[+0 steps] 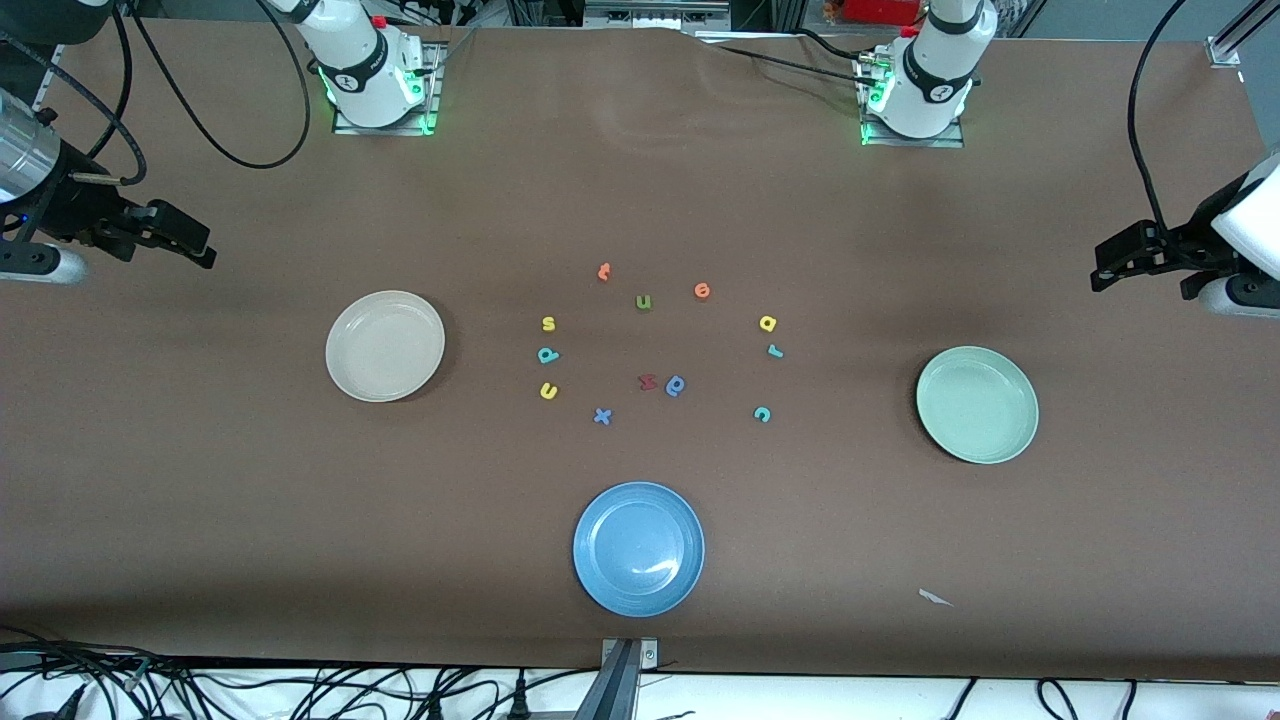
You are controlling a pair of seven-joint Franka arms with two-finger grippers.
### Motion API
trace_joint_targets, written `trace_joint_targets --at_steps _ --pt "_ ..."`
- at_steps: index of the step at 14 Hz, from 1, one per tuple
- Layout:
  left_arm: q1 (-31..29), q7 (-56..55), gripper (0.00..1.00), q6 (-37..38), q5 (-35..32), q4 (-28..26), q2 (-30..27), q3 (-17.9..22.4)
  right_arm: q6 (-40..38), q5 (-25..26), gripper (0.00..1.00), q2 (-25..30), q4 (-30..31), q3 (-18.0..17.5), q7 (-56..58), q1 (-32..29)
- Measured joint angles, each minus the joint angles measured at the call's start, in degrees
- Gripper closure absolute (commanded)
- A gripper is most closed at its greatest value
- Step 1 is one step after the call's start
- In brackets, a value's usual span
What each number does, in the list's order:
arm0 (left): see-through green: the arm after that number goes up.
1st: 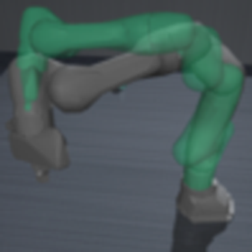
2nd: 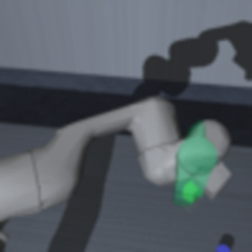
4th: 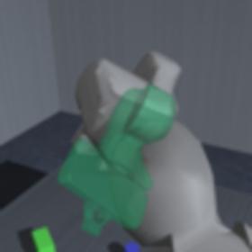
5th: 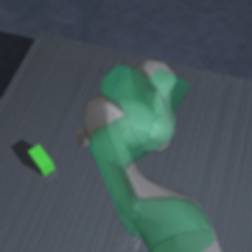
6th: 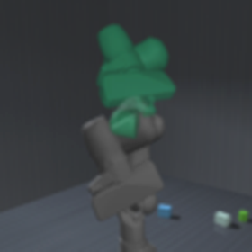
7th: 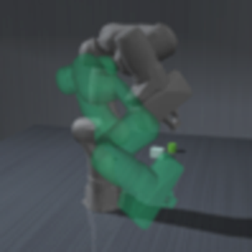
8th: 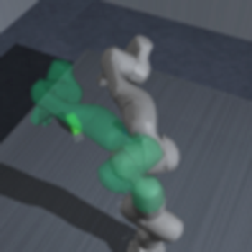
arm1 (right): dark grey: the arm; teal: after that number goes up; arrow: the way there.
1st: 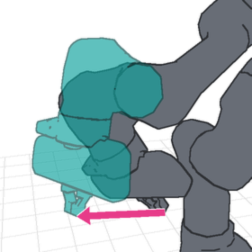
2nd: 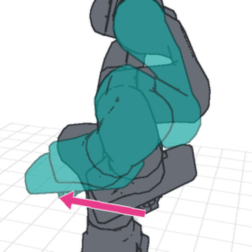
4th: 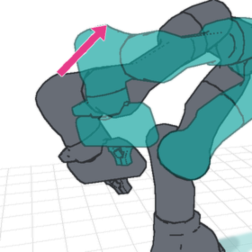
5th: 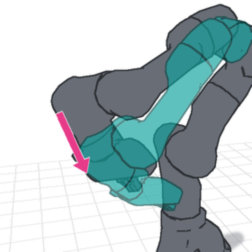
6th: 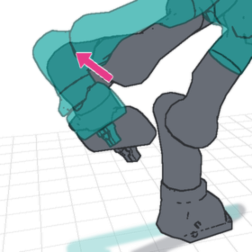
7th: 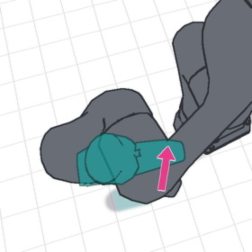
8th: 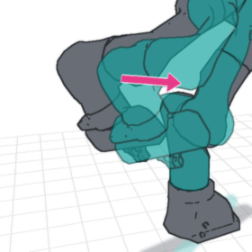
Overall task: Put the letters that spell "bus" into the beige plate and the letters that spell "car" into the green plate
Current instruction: 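Reach the right gripper to the teal p while the left gripper reaches yellow letter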
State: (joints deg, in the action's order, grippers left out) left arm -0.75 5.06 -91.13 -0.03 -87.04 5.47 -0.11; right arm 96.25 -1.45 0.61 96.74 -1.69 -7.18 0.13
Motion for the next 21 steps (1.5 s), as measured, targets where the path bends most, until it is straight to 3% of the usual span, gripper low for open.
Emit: trace_joint_targets --at_steps 14,21 --pt "0.00 0.00 0.00 0.00 0.00 0.00 0.00 0.00 -0.51 0.00 0.00 -0.65 0.20 -0.11 0.13 0.82" --pt "0.00 0.00 0.00 0.00 0.00 0.01 0.03 -0.03 3.03 0.99 0.00 -12.24 0.79 -0.77 -1.83 12.04"
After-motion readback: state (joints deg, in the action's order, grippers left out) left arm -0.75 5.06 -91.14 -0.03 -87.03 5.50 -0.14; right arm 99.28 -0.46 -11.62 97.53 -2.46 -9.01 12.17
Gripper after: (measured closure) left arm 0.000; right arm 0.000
